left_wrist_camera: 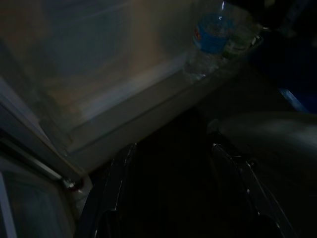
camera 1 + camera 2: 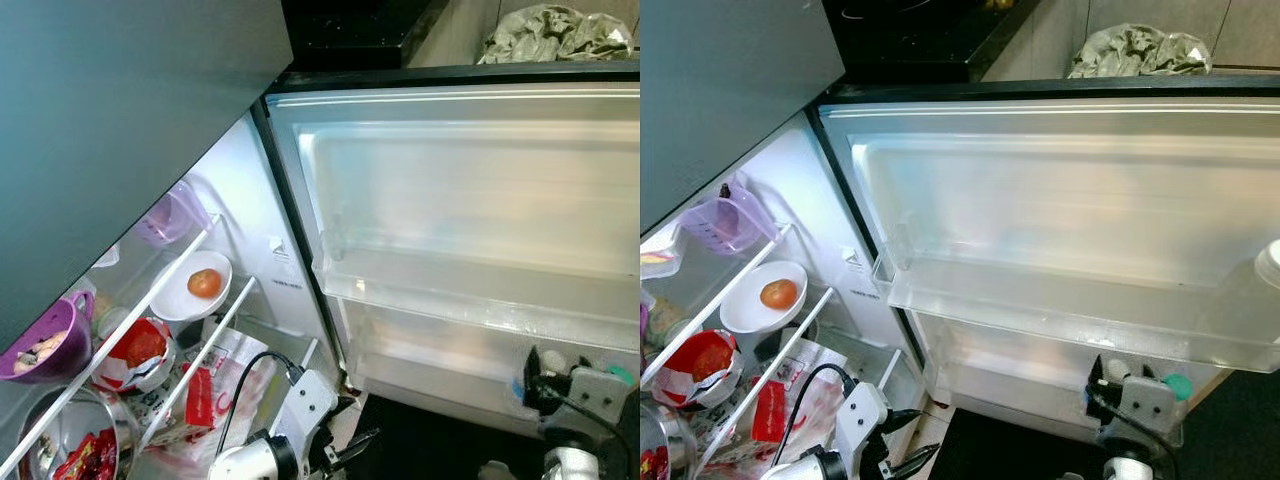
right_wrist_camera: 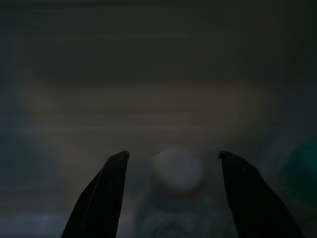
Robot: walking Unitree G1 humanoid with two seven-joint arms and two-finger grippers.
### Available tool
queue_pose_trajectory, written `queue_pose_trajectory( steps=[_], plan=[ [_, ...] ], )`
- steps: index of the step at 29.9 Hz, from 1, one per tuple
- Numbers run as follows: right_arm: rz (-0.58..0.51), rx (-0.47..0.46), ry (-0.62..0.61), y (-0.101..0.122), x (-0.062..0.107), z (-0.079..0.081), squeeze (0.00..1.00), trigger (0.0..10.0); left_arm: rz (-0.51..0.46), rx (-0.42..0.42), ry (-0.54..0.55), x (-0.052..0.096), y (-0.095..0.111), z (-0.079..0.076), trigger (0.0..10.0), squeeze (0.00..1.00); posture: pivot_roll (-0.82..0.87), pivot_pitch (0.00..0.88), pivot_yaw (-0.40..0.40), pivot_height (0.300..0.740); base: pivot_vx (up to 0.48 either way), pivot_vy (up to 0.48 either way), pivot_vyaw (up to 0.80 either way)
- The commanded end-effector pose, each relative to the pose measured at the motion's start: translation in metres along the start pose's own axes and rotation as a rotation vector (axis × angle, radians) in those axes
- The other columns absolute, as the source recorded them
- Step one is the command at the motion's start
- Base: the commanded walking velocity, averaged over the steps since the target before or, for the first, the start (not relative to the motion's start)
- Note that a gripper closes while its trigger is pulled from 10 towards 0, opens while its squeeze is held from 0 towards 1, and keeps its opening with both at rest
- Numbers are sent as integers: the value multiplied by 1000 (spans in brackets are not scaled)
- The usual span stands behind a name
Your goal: Restocking fridge
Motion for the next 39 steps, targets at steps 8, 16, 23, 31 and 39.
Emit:
queue_pose_trajectory(
  steps=[8,16,23,31,39],
  plan=[
    [189,53,86,-33,22,11,0,10000,43,33,99,3,-22,3,10000,0,-19,151,89,621,0,0,0],
    [665,315,170,-89,64,-6,0,10000,457,124,481,35,-100,16,10000,0,-69,127,51,621,0,0,0],
    [730,374,282,-97,73,1,0,10000,581,307,718,70,-135,10,10000,0,-77,107,-7,621,0,0,0],
    [757,377,360,-99,71,22,0,10000,543,375,787,69,-138,8,10000,0,-55,79,-29,621,0,0,0],
    [775,258,334,-99,70,31,0,10000,569,430,843,76,-144,14,10000,0,-36,59,-22,621,0,0,0]
  ],
)
Point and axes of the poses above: a point about 5 cm out from each wrist's last joint towards the gripper, its own x axis pointing back from the gripper into the wrist, its own y axis along the axis of the wrist's last joint, z = x × y, the point moved 1 cm from there along -x, pointing out of the wrist towards the gripper, and after that the axes turned 2 degrees about -x, right-handed, at the moved point
